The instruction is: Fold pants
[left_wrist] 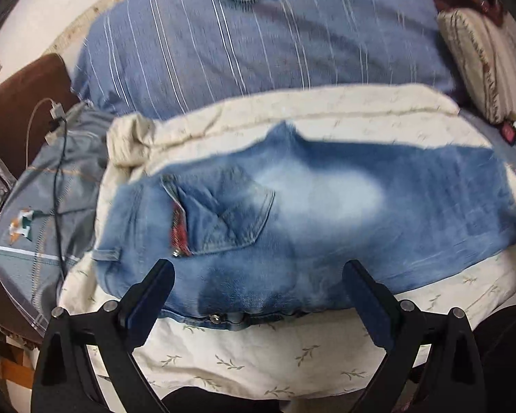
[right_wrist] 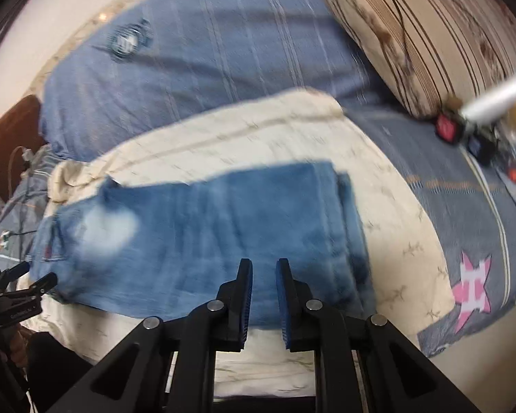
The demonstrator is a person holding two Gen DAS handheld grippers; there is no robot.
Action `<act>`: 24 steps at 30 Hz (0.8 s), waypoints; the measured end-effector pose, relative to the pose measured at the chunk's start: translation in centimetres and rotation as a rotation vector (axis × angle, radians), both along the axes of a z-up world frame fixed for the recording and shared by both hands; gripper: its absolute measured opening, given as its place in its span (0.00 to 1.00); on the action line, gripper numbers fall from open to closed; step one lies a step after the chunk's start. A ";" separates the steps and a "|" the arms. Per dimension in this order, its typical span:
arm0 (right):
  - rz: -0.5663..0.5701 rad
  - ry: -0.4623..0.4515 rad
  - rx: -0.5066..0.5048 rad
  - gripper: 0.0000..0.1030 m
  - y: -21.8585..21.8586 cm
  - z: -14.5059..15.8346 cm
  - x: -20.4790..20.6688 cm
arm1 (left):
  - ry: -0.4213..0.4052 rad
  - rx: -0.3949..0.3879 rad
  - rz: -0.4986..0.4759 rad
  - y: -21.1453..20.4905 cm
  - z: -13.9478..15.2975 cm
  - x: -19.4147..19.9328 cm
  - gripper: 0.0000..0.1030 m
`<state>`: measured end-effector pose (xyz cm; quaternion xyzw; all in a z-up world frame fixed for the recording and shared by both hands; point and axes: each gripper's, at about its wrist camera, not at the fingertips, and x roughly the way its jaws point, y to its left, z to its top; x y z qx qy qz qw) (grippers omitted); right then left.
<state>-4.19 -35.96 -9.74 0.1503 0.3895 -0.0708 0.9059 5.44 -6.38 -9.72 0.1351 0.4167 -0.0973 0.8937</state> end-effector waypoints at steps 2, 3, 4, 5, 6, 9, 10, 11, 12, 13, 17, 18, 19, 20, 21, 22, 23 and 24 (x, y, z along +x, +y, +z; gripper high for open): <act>0.018 -0.018 0.001 0.16 0.7 0.7 -0.1 | -0.030 -0.018 -0.001 0.4 1.2 -0.6 0.95; 0.027 -0.024 -0.003 0.16 1.2 1.0 -0.1 | -0.042 -0.023 -0.001 0.6 1.6 -0.8 0.95; 0.038 -0.027 -0.007 0.16 1.8 1.3 -0.1 | -0.060 -0.023 0.004 0.8 2.0 -1.0 0.95; 0.046 -0.029 -0.009 0.16 2.2 1.4 -0.1 | -0.072 -0.028 0.006 0.9 2.4 -1.3 0.95; 0.056 -0.033 -0.008 0.16 2.7 1.6 -0.1 | -0.088 -0.036 0.009 1.1 3.0 -1.6 0.95; 0.079 -0.051 0.004 0.16 4.0 2.1 -0.3 | -0.113 -0.054 0.010 1.6 3.8 -1.8 0.95; 0.084 -0.056 0.007 0.16 4.3 2.1 -0.3 | -0.120 -0.057 0.010 1.7 4.1 -1.9 0.95; 0.091 -0.061 0.008 0.16 4.7 2.2 -0.3 | -0.132 -0.057 0.012 1.8 4.4 -2.1 0.95; 0.103 -0.066 0.008 0.16 5.3 2.3 -0.3 | -0.139 -0.055 0.013 1.8 4.5 -2.4 0.95; 0.113 -0.068 0.005 0.16 5.7 2.4 -0.4 | -0.146 -0.052 0.013 1.7 4.7 -2.7 0.95; 0.144 -0.084 -0.009 0.16 7.4 3.0 -0.3 | -0.163 -0.055 0.013 2.1 5.3 -3.0 0.95; 0.150 -0.090 -0.011 0.16 7.7 3.1 -0.4 | -0.164 -0.057 0.015 2.2 5.3 -3.0 0.95; 0.154 -0.098 -0.013 0.16 8.0 3.3 -0.4 | -0.167 -0.060 0.017 2.3 5.4 -3.1 0.95; 0.158 -0.108 -0.015 0.16 8.3 3.6 -0.5 | -0.172 -0.064 0.019 2.4 5.5 -3.1 0.95; 0.162 -0.115 -0.016 0.16 8.4 3.8 -0.5 | -0.175 -0.066 0.020 2.5 5.6 -3.2 0.95; 0.164 -0.122 -0.018 0.16 8.6 4.0 -0.5 | -0.178 -0.068 0.022 2.6 5.7 -3.2 0.95; 0.167 -0.128 -0.022 0.16 8.8 4.1 -0.6 | -0.181 -0.069 0.024 2.7 5.8 -3.2 0.95; 0.170 -0.135 -0.028 0.16 8.9 4.3 -0.6 | -0.184 -0.070 0.026 2.8 5.8 -3.1 0.95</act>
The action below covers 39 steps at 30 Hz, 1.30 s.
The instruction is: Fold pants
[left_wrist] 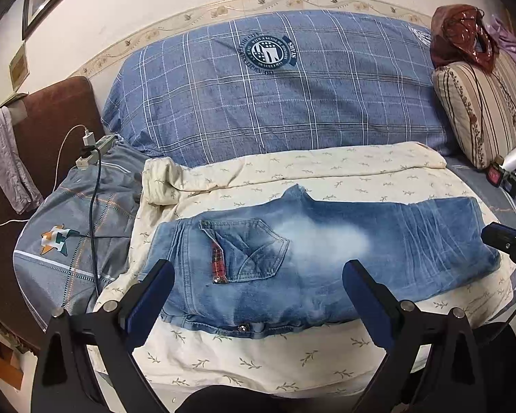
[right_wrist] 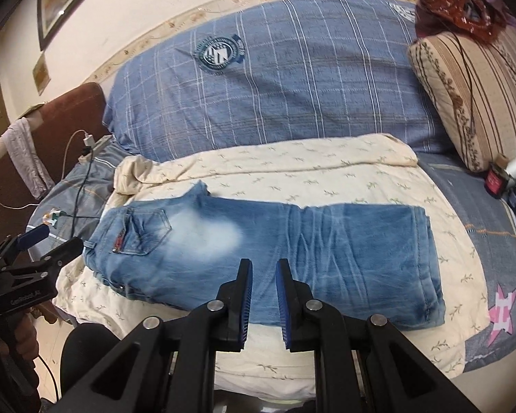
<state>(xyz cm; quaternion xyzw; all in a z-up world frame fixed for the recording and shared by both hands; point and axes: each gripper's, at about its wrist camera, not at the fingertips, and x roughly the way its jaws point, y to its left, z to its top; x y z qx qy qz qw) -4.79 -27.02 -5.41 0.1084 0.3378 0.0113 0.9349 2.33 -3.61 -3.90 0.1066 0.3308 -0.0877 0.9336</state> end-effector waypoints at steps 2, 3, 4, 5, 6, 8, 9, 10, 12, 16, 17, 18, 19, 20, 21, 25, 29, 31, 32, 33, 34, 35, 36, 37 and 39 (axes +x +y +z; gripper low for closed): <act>0.003 -0.001 -0.006 0.16 0.2 0.0 0.1 | 0.000 -0.003 0.006 0.2 0.0 0.2 0.95; 0.002 0.001 -0.007 0.16 0.2 0.0 0.1 | 0.003 -0.004 0.008 0.3 -0.1 0.3 0.95; 0.002 0.005 -0.005 0.16 0.2 -0.1 0.2 | 0.005 -0.004 0.010 0.3 -0.1 0.4 0.95; 0.002 0.008 -0.004 0.16 0.1 -0.2 0.3 | 0.008 -0.002 0.016 0.4 -0.3 0.6 0.95; -0.001 0.015 -0.001 0.16 0.0 -0.4 0.4 | 0.009 0.000 0.020 0.5 -0.4 0.7 0.95; -0.008 0.024 0.004 0.16 -0.3 -0.7 0.5 | 0.014 0.002 0.028 0.6 -0.6 0.9 0.95; -0.012 0.028 0.007 0.16 -0.4 -0.8 0.6 | 0.016 0.001 0.032 0.8 -0.7 1.0 0.95; -0.015 0.033 0.013 0.16 -0.6 -1.0 0.8 | 0.017 0.000 0.035 0.8 -0.7 1.1 0.95; -0.021 0.037 0.021 0.16 -0.9 -1.2 0.9 | 0.020 -0.001 0.043 1.0 -0.8 1.4 0.95; -0.026 0.038 0.023 0.16 -1.1 -1.3 1.0 | 0.025 -0.001 0.052 1.4 -0.9 1.8 0.95; -0.025 0.038 0.022 0.16 -1.1 -1.4 1.1 | 0.030 -0.001 0.056 1.6 -1.0 2.0 0.95; -0.024 0.038 0.024 0.16 -1.1 -1.4 1.2 | 0.034 -0.002 0.062 1.9 -0.9 2.1 0.95; -0.022 0.036 0.026 0.16 -1.1 -1.4 1.2 | 0.034 -0.003 0.070 2.0 -0.8 2.2 0.95; -0.019 0.033 0.030 0.16 -1.1 -1.4 1.4 | 0.026 -0.006 0.083 2.5 -0.6 2.1 0.95; -0.017 0.030 0.034 0.16 -1.1 -1.3 1.6 | 0.019 -0.008 0.093 3.0 -0.4 2.1 0.95; -0.007 0.029 0.067 0.16 -0.5 -1.1 3.3 | 0.002 0.007 0.130 5.0 -0.1 1.9 0.95; 0.020 0.017 0.088 0.16 1.4 -0.5 5.1 | -0.024 0.042 0.165 6.9 0.0 1.8 0.95; 0.039 0.009 0.069 0.16 2.7 -0.3 5.5 | -0.037 0.054 0.182 7.7 0.0 1.9 0.95; 0.047 0.010 0.060 0.16 3.2 -0.3 5.6 | -0.039 0.052 0.187 8.0 0.0 2.0 0.95; 0.056 0.015 0.045 0.16 3.8 -0.4 5.7 | -0.037 0.046 0.189 8.3 0.0 2.1 0.95; 0.059 0.021 0.035 0.16 4.1 -0.5 5.7 | -0.035 0.035 0.191 8.4 0.0 2.2 0.95; 0.060 0.026 0.026 0.16 4.2 -0.7 5.8 | -0.033 0.028 0.192 8.5 0.0 2.3 0.95; 0.055 0.031 0.016 0.16 4.2 -0.8 5.9 | -0.030 0.025 0.189 8.4 -0.1 2.3 0.95; 0.050 0.033 0.017 0.16 4.0 -0.8 5.9 | -0.028 0.025 0.185 8.3 -0.1 2.4 0.95; 0.036 0.032 0.032 0.16 3.4 -0.8 5.8 | -0.029 0.032 0.176 7.8 -0.2 2.3 0.95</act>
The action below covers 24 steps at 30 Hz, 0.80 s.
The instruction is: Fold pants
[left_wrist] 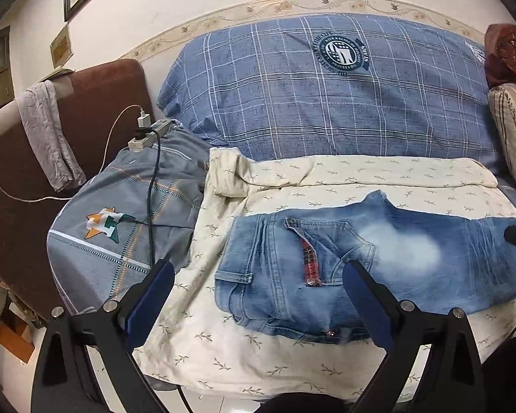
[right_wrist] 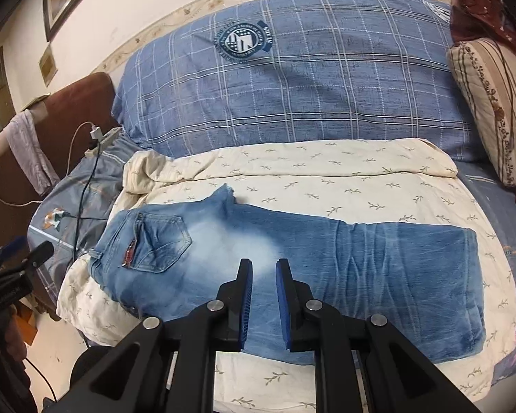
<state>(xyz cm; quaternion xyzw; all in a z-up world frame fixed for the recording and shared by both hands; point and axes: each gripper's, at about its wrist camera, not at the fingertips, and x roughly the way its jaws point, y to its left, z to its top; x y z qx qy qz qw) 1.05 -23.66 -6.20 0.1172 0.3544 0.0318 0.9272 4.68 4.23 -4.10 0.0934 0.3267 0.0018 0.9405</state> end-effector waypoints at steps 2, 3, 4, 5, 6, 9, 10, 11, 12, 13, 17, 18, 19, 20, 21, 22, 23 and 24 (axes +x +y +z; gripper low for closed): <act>-0.020 -0.005 0.006 0.16 -0.7 0.1 -0.1 | 0.001 0.005 -0.009 -0.4 -0.1 -0.1 0.95; -0.026 -0.006 0.007 0.16 -1.0 0.2 -0.1 | 0.003 0.006 -0.014 -0.6 -0.1 -0.1 0.95; -0.033 -0.007 0.008 0.16 -1.3 0.2 -0.2 | 0.005 0.007 -0.017 -0.8 -0.2 -0.1 0.95; -0.038 -0.006 0.010 0.16 -1.6 0.2 -0.2 | 0.010 0.010 -0.020 -0.9 -0.3 0.0 0.95; -0.047 -0.005 0.015 0.16 -2.1 0.1 -0.3 | 0.015 0.013 -0.020 -1.0 -0.4 0.1 0.95; -0.071 -0.002 0.018 0.16 -3.3 0.0 -0.7 | 0.031 0.014 -0.013 -1.0 -0.7 0.4 0.95; -0.079 -0.002 0.015 0.16 -3.7 0.0 -0.8 | 0.035 0.010 -0.011 -0.9 -0.8 0.5 0.95; -0.090 -0.003 0.013 0.16 -4.1 0.0 -1.0 | 0.042 0.006 -0.010 -0.8 -0.9 0.7 0.95; -0.106 -0.008 0.016 0.16 -4.9 0.1 -1.4 | 0.053 0.006 -0.009 -0.8 -1.2 0.9 0.95; -0.117 -0.010 0.019 0.16 -5.5 0.2 -1.7 | 0.063 0.008 -0.008 -0.8 -1.4 1.1 0.95; -0.173 -0.008 -0.004 0.16 -8.4 0.2 -2.9 | 0.101 0.019 0.004 -0.7 -2.4 2.2 0.95; -0.189 -0.003 -0.010 0.16 -9.2 0.1 -3.3 | 0.109 0.016 0.007 -0.7 -2.6 2.5 0.95; -0.207 0.004 -0.015 0.16 -10.2 -0.1 -3.6 | 0.118 0.013 0.009 -0.7 -2.7 2.7 0.95; -0.232 0.017 -0.019 0.16 -11.4 -0.5 -3.9 | 0.129 0.011 0.011 -0.7 -2.9 3.0 0.95; -0.255 0.030 -0.020 0.16 -12.4 -0.8 -4.1 | 0.142 0.012 0.012 -0.9 -3.1 3.4 0.95; -0.279 0.047 -0.021 0.16 -13.4 -1.3 -4.3 | 0.147 0.015 0.011 -1.1 -3.2 3.5 0.95; -0.296 0.058 -0.019 0.16 -14.2 -1.6 -4.4 | 0.155 0.019 0.008 -1.4 -3.4 3.8 0.95; -0.316 0.072 -0.014 0.16 -15.2 -2.2 -4.6 | 0.159 0.022 0.006 -1.6 -3.5 3.9 0.95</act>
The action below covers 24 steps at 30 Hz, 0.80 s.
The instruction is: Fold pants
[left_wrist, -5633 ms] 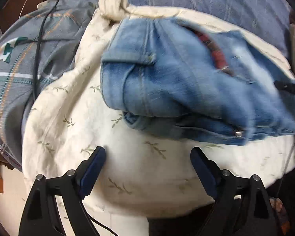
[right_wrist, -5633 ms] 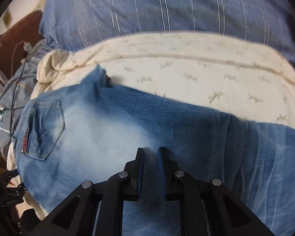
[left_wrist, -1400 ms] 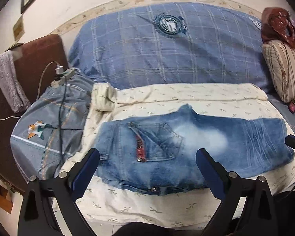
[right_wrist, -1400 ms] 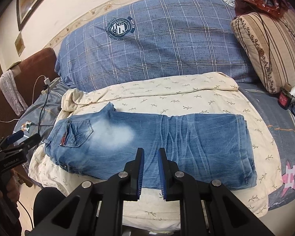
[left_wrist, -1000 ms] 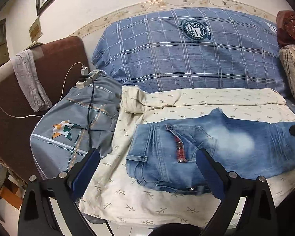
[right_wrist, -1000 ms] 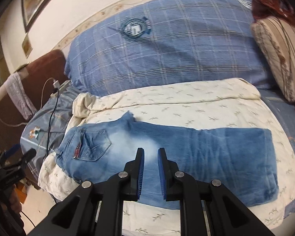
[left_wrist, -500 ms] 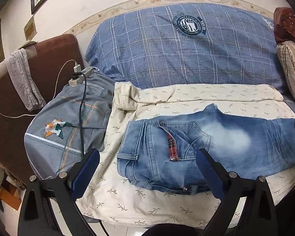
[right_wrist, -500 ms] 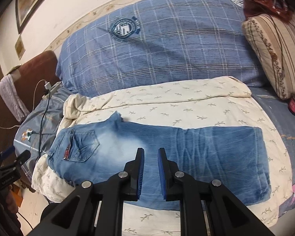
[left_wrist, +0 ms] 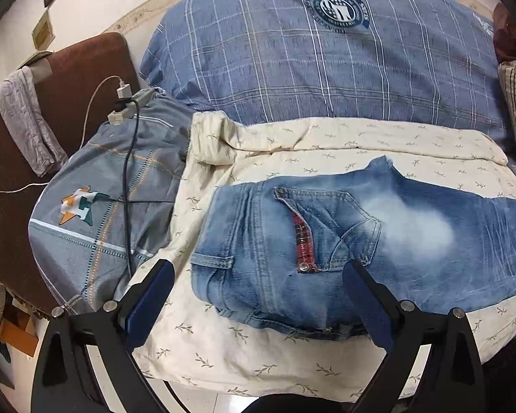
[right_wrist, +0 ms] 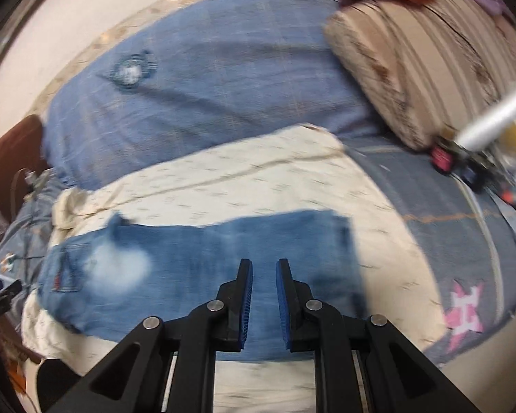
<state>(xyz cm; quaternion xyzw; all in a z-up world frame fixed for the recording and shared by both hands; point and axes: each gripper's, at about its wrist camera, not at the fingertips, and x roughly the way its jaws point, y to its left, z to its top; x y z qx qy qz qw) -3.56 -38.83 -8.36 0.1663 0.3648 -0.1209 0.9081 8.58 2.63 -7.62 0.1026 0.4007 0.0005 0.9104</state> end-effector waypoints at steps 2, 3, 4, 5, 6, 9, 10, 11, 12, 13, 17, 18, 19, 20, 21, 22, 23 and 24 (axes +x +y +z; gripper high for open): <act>-0.027 0.025 0.032 0.16 -1.6 -1.2 -0.1 | 0.019 0.003 -0.009 -0.6 -0.5 0.5 0.95; -0.035 0.040 0.056 0.16 -2.3 -1.8 0.1 | 0.032 0.004 -0.012 -0.9 -0.8 0.8 0.95; -0.035 0.049 0.071 0.16 -2.8 -2.2 0.5 | 0.049 0.004 -0.013 -1.1 -1.1 1.1 0.95; -0.032 0.054 0.081 0.16 -3.0 -2.6 0.8 | 0.066 0.005 -0.014 -1.4 -1.5 1.5 0.95; -0.026 0.058 0.085 0.16 -3.2 -3.0 1.5 | 0.081 0.005 -0.012 -1.6 -1.9 2.0 0.95; 0.011 0.073 0.059 0.16 -3.0 -3.4 4.0 | 0.125 0.023 0.015 -1.6 -3.1 3.5 0.95; 0.021 0.072 0.051 0.16 -2.9 -3.4 4.9 | 0.139 0.025 0.030 -1.4 -3.6 4.1 0.95; 0.028 0.072 0.050 0.16 -2.8 -3.6 5.7 | 0.146 0.029 0.044 -1.1 -3.9 4.6 0.95; 0.034 0.076 0.057 0.16 -2.7 -3.8 6.7 | 0.148 0.037 0.057 -0.9 -4.1 5.0 0.95; 0.038 0.079 0.067 0.16 -2.7 -4.0 7.3 | 0.151 0.050 0.074 -0.5 -4.4 5.4 0.95; 0.058 0.113 0.073 0.16 -2.5 -5.7 10.0 | 0.188 0.078 0.124 0.9 -5.8 6.8 0.95; 0.046 0.142 0.047 0.16 -2.6 -6.5 10.6 | 0.207 0.080 0.123 1.0 -6.3 7.0 0.95; 0.036 0.163 0.038 0.16 -3.0 -7.2 10.8 | 0.216 0.077 0.109 0.8 -6.8 7.0 0.95; 0.035 0.166 0.046 0.16 -3.3 -7.5 10.8 | 0.213 0.070 0.087 0.5 -7.0 6.9 0.95; 0.037 0.149 0.068 0.15 -3.7 -7.7 10.6 | 0.209 0.077 0.072 0.1 -7.1 6.8 0.95; 0.016 0.152 0.061 0.12 -4.2 -7.7 10.5 | 0.204 0.089 0.056 -0.4 -7.2 6.7 0.95; -0.014 0.162 0.033 0.11 -4.4 -7.6 10.3 | 0.211 0.093 0.023 -1.1 -7.4 6.6 0.95; -0.040 0.172 0.004 0.05 -4.6 -7.5 10.2 | 0.211 0.110 0.016 -1.5 -7.6 6.5 0.95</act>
